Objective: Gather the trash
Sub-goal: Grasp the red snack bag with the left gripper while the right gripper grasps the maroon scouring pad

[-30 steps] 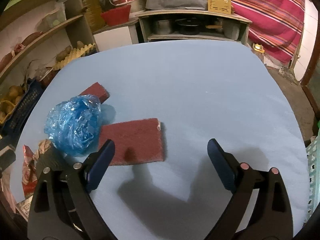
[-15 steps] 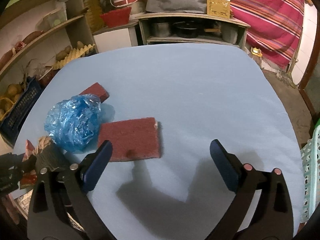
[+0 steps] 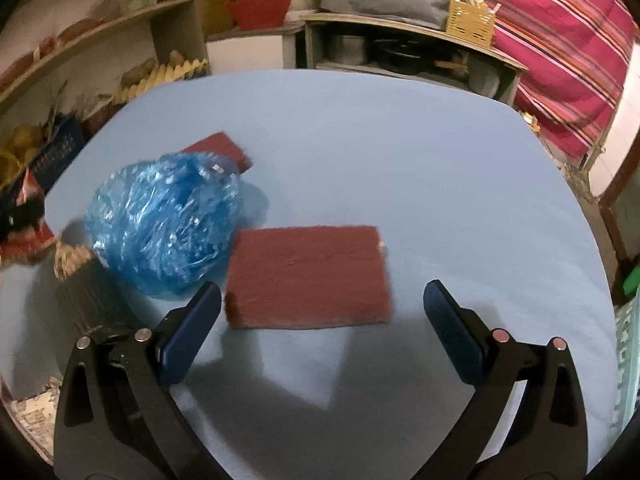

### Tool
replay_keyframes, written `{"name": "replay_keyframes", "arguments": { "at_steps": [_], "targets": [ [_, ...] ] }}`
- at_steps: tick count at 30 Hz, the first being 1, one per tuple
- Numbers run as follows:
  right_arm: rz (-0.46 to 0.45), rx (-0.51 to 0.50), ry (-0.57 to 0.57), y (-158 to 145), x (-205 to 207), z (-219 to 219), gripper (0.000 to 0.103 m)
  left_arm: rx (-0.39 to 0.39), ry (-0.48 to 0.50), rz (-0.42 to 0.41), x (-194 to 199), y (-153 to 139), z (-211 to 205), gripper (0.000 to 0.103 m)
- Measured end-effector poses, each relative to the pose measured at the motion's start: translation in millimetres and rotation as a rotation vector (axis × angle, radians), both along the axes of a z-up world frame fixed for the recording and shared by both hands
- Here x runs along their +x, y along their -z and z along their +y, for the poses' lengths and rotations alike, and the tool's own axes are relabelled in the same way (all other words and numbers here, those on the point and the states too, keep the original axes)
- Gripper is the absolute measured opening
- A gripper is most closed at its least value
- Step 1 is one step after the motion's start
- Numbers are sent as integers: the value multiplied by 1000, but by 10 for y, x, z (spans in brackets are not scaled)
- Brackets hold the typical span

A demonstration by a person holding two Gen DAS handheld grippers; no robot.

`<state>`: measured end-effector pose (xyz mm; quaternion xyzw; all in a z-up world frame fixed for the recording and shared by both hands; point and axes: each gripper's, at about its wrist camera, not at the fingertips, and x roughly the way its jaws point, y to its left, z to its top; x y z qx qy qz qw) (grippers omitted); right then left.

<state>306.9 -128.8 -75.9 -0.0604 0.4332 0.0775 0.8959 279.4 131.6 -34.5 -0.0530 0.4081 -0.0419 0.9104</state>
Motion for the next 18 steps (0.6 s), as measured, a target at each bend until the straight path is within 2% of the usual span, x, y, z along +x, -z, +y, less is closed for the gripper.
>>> {"name": "replay_keyframes", "arguments": {
  "at_steps": [7, 10, 13, 18],
  "targets": [
    [29, -10, 29, 94, 88, 18, 98, 26, 4, -11, -4, -10, -21, 32],
    [32, -2, -1, 79, 80, 18, 84, 22, 4, -28, -15, -63, -45, 32],
    [-12, -28, -16, -5, 13, 8, 84, 33, 3, -53, -30, -123, -118, 31],
    [-74, 3, -8, -289, -151, -189, 84, 74, 9, -87, -42, -229, -345, 31]
  ]
}}
